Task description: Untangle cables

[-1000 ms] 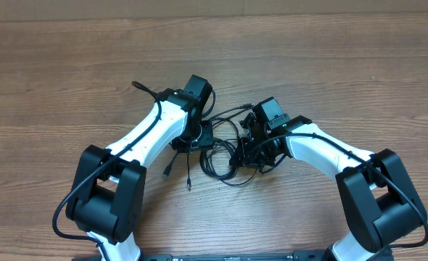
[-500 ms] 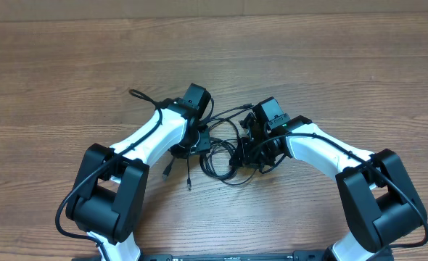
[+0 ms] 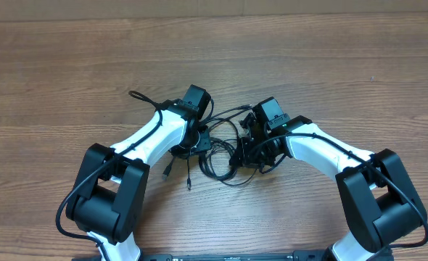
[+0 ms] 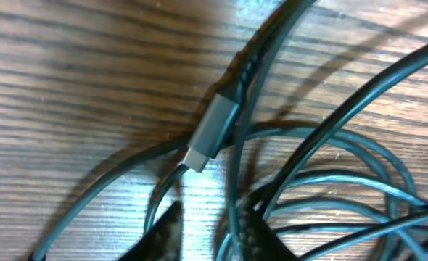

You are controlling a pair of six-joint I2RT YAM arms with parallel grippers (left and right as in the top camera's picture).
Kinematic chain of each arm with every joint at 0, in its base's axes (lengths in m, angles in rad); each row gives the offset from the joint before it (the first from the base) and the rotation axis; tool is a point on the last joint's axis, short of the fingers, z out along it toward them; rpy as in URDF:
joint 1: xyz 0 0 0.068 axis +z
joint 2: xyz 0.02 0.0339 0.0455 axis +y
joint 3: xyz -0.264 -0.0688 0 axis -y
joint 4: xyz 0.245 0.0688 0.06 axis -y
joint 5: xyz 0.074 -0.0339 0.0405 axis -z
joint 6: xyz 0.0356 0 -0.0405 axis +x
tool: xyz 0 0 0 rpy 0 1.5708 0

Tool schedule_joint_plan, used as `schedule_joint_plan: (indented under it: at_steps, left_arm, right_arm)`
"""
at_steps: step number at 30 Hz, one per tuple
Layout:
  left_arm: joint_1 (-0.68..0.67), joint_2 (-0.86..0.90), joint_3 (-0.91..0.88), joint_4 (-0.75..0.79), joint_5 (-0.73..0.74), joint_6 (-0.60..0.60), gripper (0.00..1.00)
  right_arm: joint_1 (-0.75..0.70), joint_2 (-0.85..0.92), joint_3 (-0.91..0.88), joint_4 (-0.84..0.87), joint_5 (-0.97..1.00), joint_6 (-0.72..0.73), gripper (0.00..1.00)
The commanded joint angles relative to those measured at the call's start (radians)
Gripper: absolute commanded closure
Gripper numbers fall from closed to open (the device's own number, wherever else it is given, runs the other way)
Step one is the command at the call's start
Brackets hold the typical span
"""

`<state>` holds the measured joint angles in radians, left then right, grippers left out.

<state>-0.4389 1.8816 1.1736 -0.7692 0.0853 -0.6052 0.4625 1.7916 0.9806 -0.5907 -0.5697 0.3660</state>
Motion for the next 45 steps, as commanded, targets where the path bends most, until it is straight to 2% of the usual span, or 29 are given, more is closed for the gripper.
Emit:
schedule_joint_plan:
  at_steps: [1, 3, 6, 10, 12, 15, 21, 22, 23, 24, 25, 26, 32, 35, 39, 45]
  left_arm:
    - [-0.007, 0.015, -0.007, 0.008, -0.006, -0.004, 0.85]
    - [-0.007, 0.015, -0.006, 0.011, -0.006, 0.003, 0.96]
    - [0.003, 0.014, 0.007, 0.011, 0.014, 0.047, 0.96]
    - [0.037, 0.014, 0.054, -0.002, 0.208, 0.199, 0.96]
    - [0.059, 0.014, 0.095, -0.035, 0.329, 0.287, 0.96]
    - [0.098, 0.014, 0.168, -0.109, 0.492, 0.399, 0.96]
    - [0.145, 0.013, 0.321, -0.255, 0.765, 0.525, 0.96]
    - [0.146, 0.013, 0.333, -0.262, 0.787, 0.534, 0.96]
    - [0.146, 0.012, 0.350, -0.271, 0.810, 0.545, 0.96]
    - [0.146, 0.009, 0.365, -0.274, 0.816, 0.546, 0.96]
    - [0.143, 0.007, 0.376, -0.274, 0.804, 0.546, 0.96]
    - [0.143, 0.007, 0.383, -0.274, 0.794, 0.546, 0.96]
    - [0.142, 0.007, 0.387, -0.272, 0.792, 0.546, 0.96]
    - [0.142, 0.007, 0.387, -0.253, 0.660, 0.449, 0.96]
    - [0.125, 0.007, 0.381, -0.264, 0.424, 0.280, 0.96]
    - [0.064, 0.008, 0.345, -0.246, 0.375, 0.267, 0.95]
  right_arm:
    - [-0.003, 0.005, -0.005, 0.007, -0.008, -0.001, 0.82]
    - [-0.003, 0.005, -0.005, 0.007, -0.008, 0.000, 0.80]
    - [-0.003, 0.005, -0.005, 0.007, -0.009, 0.000, 0.78]
    - [-0.014, 0.005, -0.004, 0.006, -0.063, -0.006, 0.77]
    - [-0.030, 0.005, -0.002, 0.005, -0.164, -0.059, 0.71]
    - [-0.062, 0.005, 0.002, -0.003, -0.262, -0.113, 0.54]
    - [-0.090, 0.005, 0.002, -0.005, -0.238, -0.097, 0.52]
    - [-0.090, 0.005, 0.002, -0.005, -0.236, -0.097, 0.50]
    - [-0.090, 0.005, 0.002, -0.006, -0.235, -0.098, 0.39]
    - [-0.090, 0.005, 0.002, -0.014, -0.234, -0.098, 0.27]
    - [-0.092, 0.005, 0.002, -0.026, -0.231, -0.099, 0.04]
    - [-0.098, 0.005, 0.002, -0.043, -0.226, -0.106, 0.00]
    - [-0.207, 0.005, 0.014, -0.260, -0.217, -0.163, 0.00]
    - [-0.293, 0.005, 0.015, -0.354, -0.217, -0.161, 0.00]
    - [-0.360, 0.005, 0.015, -0.354, -0.217, -0.154, 0.00]
    - [-0.376, 0.005, 0.015, -0.277, -0.201, -0.155, 0.00]
